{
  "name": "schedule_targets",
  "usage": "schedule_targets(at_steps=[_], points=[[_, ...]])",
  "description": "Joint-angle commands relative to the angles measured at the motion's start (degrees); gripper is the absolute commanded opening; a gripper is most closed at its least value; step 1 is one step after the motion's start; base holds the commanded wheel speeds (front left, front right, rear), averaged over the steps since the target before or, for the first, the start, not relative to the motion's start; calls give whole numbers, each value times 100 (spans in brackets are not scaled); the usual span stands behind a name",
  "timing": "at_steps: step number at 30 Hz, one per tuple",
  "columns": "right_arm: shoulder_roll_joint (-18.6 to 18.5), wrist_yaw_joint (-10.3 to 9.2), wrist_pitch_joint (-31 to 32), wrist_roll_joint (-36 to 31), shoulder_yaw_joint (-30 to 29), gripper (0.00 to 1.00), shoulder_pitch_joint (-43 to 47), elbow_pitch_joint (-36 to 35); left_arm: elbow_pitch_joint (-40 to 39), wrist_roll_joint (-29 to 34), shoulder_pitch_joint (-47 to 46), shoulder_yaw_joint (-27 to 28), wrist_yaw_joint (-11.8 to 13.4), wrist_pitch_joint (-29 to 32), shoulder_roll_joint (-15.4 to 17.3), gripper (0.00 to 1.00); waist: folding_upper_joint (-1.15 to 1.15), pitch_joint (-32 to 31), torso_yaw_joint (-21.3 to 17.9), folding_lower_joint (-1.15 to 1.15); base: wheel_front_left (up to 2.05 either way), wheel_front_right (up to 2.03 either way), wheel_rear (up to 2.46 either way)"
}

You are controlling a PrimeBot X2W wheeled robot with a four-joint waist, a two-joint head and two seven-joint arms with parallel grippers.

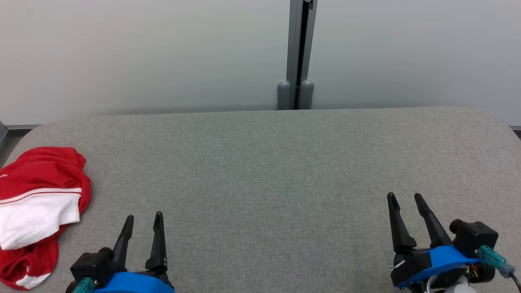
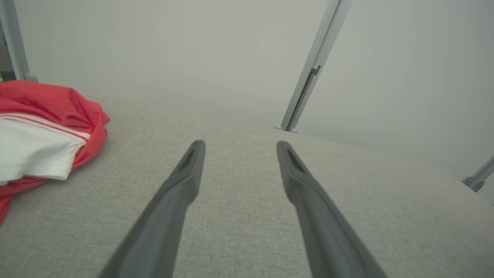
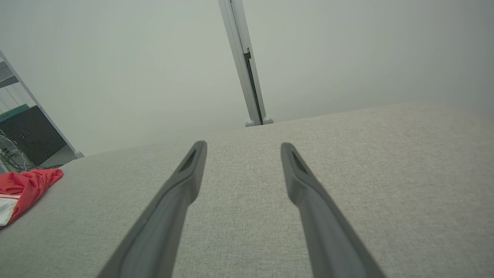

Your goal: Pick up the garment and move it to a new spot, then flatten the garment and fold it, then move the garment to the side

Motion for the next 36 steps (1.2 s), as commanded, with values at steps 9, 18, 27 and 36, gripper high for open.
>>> schedule_targets(at_steps=[9, 18, 27, 36], points=[[-55, 14, -131, -340, 64, 100, -46, 88, 45, 342, 27, -26, -13, -151, 30, 100, 0, -27, -18, 0, 0, 0, 0], [-58, 15, -216, -660, 102, 100, -44, 165, 90, 646, 62, -59, 9, -244, 52, 100, 0, -79, -39, 0, 0, 0, 0], [-59, 15, -265, -817, 97, 100, -28, 179, 27, 807, 100, -115, 72, -295, 25, 100, 0, -115, -25, 0, 0, 0, 0], [-58, 10, -286, -776, 91, 100, -12, 189, -59, 766, 172, -168, 142, -279, 8, 100, 0, -139, 8, 0, 0, 0, 0]])
